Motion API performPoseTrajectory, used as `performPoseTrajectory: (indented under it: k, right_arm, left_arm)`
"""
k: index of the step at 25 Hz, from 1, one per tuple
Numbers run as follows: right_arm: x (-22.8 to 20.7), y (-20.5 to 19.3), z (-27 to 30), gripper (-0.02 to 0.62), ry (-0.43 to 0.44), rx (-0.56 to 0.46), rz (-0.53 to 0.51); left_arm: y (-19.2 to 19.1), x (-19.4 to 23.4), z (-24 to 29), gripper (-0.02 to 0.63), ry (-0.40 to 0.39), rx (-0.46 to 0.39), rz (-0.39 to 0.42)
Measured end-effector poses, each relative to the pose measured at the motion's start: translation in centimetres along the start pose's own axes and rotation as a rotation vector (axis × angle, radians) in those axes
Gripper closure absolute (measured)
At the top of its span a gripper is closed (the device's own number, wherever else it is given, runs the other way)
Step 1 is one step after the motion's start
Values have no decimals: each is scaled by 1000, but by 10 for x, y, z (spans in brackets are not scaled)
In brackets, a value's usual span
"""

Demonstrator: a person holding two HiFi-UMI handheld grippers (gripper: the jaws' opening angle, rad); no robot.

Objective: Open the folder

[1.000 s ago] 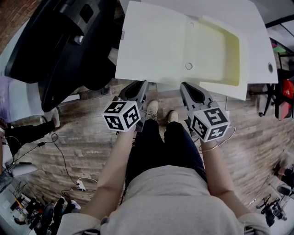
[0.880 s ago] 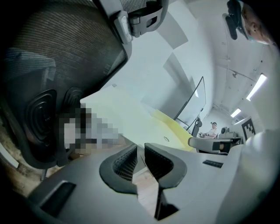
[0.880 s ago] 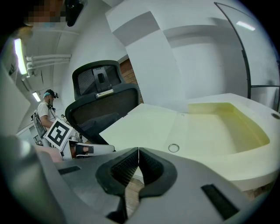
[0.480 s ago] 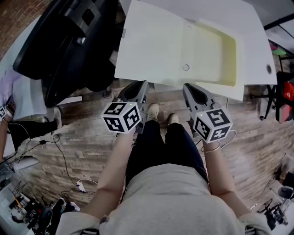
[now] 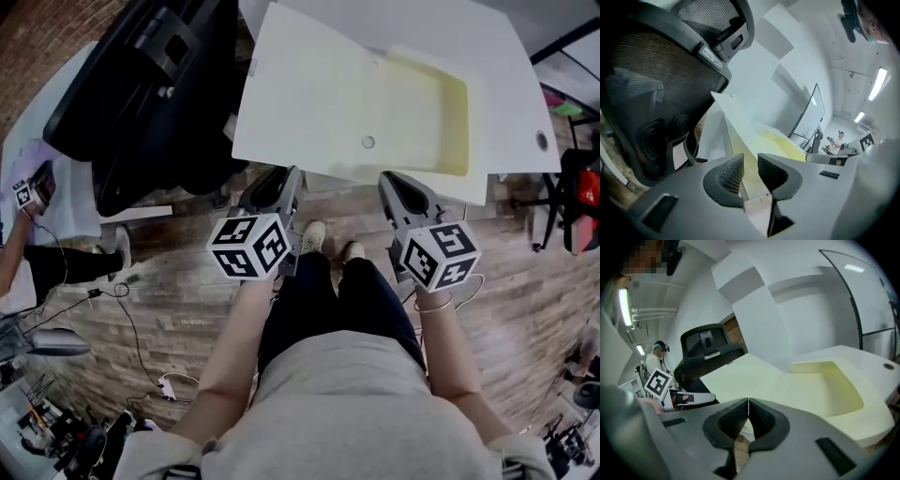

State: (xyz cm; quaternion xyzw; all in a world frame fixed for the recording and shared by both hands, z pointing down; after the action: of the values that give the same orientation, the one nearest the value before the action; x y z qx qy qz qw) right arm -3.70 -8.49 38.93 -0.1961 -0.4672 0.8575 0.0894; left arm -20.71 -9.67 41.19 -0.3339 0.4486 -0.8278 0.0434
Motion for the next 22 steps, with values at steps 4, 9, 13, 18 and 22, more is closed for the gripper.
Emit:
performPoseTrajectory:
  k: [4, 9, 13, 18, 22]
  right_arm:
    - [-5, 6, -6, 574, -3, -23, 8]
    - [-15, 13, -16, 574, -7, -47, 11]
    - [-23, 20, -27, 574, -11, -74, 13]
    - [-34, 31, -40, 574, -16, -109, 5]
    - [-41, 35, -51, 574, -15, -120, -2]
  left_arm:
    - [6, -6, -2, 499, 3, -23, -8]
    - [12, -18, 3, 495, -13, -26, 16]
    - [14, -30, 3, 492, -11, -40, 11]
    - [3, -45, 7, 491, -7, -32, -7]
    - [-10, -60, 9, 488, -23, -11, -42]
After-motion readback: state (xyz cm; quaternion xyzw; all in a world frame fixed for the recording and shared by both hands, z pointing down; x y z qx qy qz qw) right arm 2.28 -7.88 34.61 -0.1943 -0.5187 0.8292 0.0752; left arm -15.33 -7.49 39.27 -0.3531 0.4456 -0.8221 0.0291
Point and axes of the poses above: the fingertips, and each gripper's own axes: z forward along the fingers, x to its left, y out of its top, the point moved 1 cm from there along -z, backward along the fingers, and after that the axes turned 9 degrees about -y, right-handed, at the moved point
